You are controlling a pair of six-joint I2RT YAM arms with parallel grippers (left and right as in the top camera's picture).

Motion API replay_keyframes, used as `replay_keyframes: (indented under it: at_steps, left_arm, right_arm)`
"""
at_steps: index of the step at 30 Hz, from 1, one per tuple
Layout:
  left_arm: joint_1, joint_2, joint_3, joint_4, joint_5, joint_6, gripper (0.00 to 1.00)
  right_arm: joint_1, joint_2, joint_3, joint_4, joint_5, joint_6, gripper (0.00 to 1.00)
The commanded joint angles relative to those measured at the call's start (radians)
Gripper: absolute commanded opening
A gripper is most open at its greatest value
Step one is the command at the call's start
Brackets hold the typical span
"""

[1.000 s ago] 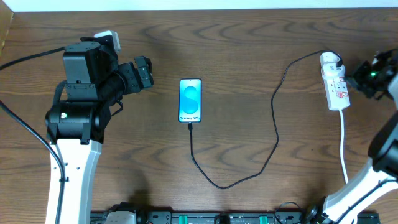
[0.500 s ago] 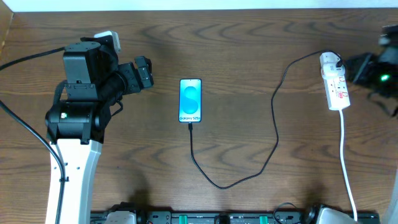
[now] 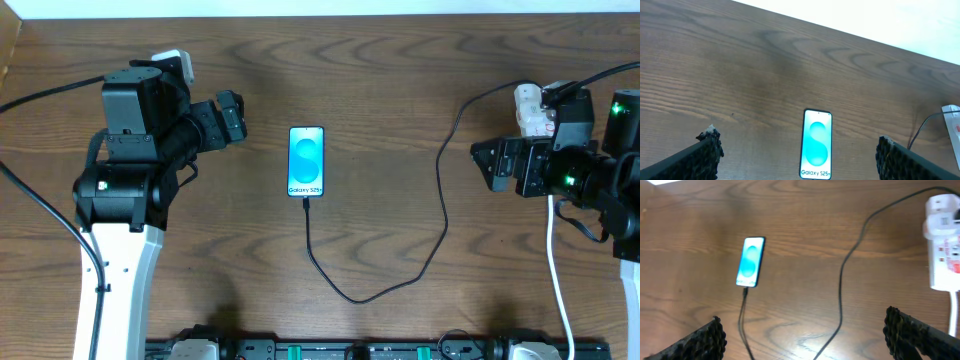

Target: Plug charger to phone and switch on socket

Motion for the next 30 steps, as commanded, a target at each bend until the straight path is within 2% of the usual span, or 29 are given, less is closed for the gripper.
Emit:
replay_keyframes:
  at_steps: [1, 5, 8, 14, 18, 23, 30]
  left_arm:
    - [0.005, 0.001, -0.003, -0.002, -0.013, 0.013, 0.98]
    - [0.005, 0.001, -0.003, -0.002, -0.013, 0.013, 0.98]
    - [0.005, 0.001, -0.003, -0.002, -0.013, 0.013, 0.99]
    - [0.005, 0.001, -0.003, -0.002, -0.013, 0.013, 0.98]
    - [0.005, 0.001, -0.003, -0.002, -0.013, 0.013, 0.98]
    - [0.005, 0.001, -0.003, -0.002, -0.013, 0.013, 0.98]
    - [0.005, 0.001, -0.003, -0.002, -0.013, 0.013, 0.98]
  right_arm:
    - [0.006, -0.005, 0.003, 0.006, 0.078, -0.016, 0.99]
    - [0.009, -0.014, -0.024, 0.068, 0.201, -0.016, 0.99]
    - [0.009, -0.079, -0.133, 0.215, 0.242, -0.016, 0.99]
    - [0.007, -0.362, -0.589, 0.688, 0.306, -0.016, 0.99]
    - [0.007, -0.558, -0.867, 0.911, 0.332, -0.016, 0.99]
    - [0.007, -0.823, -1.176, 1.079, 0.338, -0.016, 0.99]
    - [0.026, -1.057, -1.379, 1.133, 0.346, -0.016, 0.99]
